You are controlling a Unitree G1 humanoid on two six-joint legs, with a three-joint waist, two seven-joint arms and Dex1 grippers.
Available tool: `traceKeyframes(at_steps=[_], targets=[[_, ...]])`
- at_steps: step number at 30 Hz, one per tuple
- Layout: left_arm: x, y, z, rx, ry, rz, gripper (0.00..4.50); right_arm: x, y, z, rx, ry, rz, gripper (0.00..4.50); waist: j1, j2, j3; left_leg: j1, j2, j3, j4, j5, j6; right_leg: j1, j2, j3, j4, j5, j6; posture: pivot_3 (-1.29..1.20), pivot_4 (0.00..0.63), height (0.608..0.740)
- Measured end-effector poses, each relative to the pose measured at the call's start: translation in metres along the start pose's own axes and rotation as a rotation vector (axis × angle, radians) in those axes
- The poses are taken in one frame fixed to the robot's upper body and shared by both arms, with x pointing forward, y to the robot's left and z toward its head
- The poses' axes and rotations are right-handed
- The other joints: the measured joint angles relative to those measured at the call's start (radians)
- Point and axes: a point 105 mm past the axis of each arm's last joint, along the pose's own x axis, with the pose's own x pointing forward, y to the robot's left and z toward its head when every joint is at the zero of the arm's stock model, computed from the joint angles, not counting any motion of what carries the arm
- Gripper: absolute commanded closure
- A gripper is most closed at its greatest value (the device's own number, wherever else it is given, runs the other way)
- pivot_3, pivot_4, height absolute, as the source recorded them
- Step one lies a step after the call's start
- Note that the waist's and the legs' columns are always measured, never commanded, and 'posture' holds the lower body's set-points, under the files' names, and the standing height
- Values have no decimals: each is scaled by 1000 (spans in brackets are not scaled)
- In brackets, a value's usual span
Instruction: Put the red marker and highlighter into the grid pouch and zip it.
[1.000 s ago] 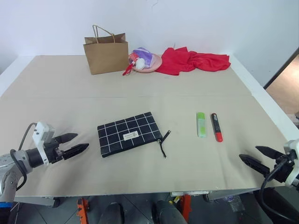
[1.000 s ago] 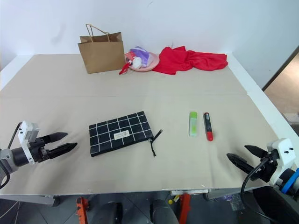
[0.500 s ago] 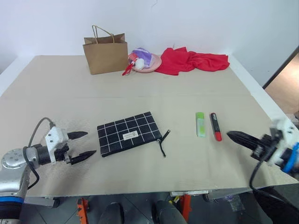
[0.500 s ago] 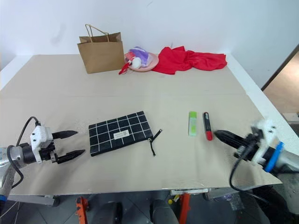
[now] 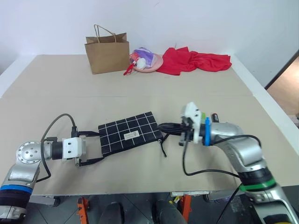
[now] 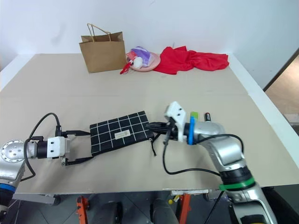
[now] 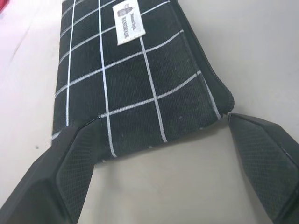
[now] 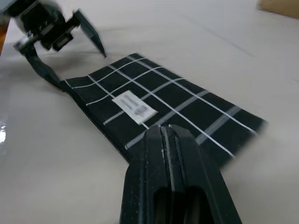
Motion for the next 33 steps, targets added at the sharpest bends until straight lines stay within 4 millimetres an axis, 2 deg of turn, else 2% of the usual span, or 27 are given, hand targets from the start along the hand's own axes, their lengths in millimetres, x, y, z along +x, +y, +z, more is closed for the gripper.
traceKeyframes(at_steps=[5, 9, 13, 20, 25, 33], targets=[[0, 1, 0, 39, 2, 9, 0, 13, -10, -20, -87, 120, -5, 4488, -1, 0, 0, 1, 0, 1, 1, 0, 0, 0, 0, -1, 0, 0, 1, 0, 150, 740], [1, 1, -1, 52, 3, 9, 0, 18, -8, -38, -185, 218, 32, 4488, -1, 1, -1, 2, 1, 1, 1, 0, 1, 0, 1, -2, 1, 0, 2, 0, 150, 740], [5, 3, 1, 75, 1, -1, 0, 24, -12, -37, -300, 257, 43, 4488, -1, 1, -2, 3, 1, 1, 1, 1, 1, 1, 1, -2, 1, 0, 2, 0, 150, 740], [11, 5, 3, 120, -4, -10, 0, 28, -12, -37, -321, 256, 44, 4488, 0, 1, -3, 3, 2, 1, 2, 1, 2, 1, 1, -2, 1, 1, 1, 0, 150, 740], [26, 9, 7, 223, -11, 16, 0, 27, -13, -38, -323, 262, 44, 4488, 1, 6, -7, 4, 0, 1, 2, 3, 4, 3, 0, -1, 1, 2, 3, 0, 150, 740], [47, 12, 14, 297, -61, 69, 0, 27, -14, -39, -314, 267, 42, 4488, 4, 8, -8, 4, 0, 1, 2, 4, 6, 3, 1, -1, 1, 3, 4, 0, 150, 740]])
